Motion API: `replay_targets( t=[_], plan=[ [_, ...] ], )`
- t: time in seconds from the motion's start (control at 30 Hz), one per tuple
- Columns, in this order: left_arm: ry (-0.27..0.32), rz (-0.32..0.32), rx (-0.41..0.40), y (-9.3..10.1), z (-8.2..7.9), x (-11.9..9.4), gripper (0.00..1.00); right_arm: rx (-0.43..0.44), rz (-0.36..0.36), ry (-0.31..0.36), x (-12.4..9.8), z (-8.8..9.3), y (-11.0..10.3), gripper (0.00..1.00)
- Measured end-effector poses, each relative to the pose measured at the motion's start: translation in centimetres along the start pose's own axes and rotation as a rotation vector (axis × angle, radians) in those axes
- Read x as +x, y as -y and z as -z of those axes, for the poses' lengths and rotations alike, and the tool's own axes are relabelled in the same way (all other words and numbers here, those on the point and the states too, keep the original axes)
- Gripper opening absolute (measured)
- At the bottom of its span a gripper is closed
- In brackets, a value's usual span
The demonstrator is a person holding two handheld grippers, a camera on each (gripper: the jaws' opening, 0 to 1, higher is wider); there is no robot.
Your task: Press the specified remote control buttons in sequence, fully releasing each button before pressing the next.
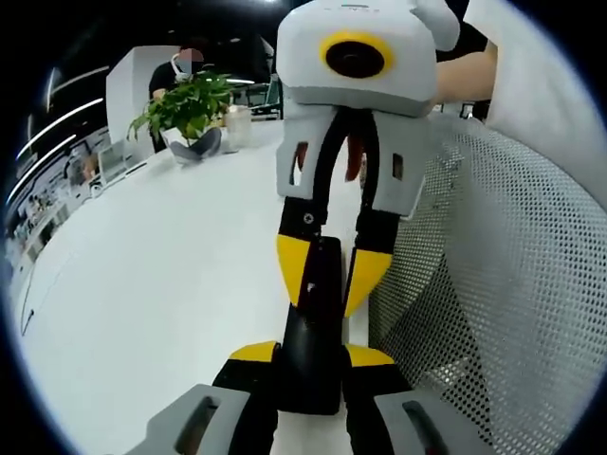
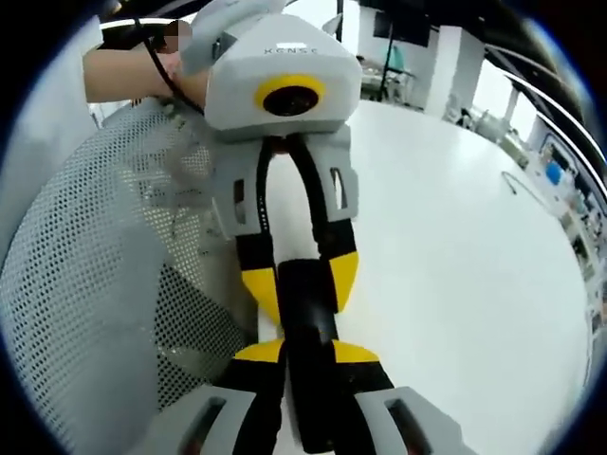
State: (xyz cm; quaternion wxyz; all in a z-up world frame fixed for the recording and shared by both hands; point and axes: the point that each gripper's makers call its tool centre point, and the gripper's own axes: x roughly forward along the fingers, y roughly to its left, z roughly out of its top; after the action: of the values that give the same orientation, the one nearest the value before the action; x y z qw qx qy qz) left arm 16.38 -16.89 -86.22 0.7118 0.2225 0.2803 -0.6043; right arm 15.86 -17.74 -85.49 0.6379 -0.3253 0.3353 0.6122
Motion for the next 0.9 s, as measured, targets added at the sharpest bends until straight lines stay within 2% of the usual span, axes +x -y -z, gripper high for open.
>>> replay_targets(
  t=[0.53,0.9],
  plan=[
    [0.001,-0.001,-0.002,0.0,0.0,0.0,0.25,0.043,0.013,0.004,-0.8,1.4,0.5,0.21],
    [0.002,-0.002,-0.002,0.0,-0.1,0.0,0.25,0.047,0.031,-0.023,-1.2,2.9,0.7,0.23]
  ],
)
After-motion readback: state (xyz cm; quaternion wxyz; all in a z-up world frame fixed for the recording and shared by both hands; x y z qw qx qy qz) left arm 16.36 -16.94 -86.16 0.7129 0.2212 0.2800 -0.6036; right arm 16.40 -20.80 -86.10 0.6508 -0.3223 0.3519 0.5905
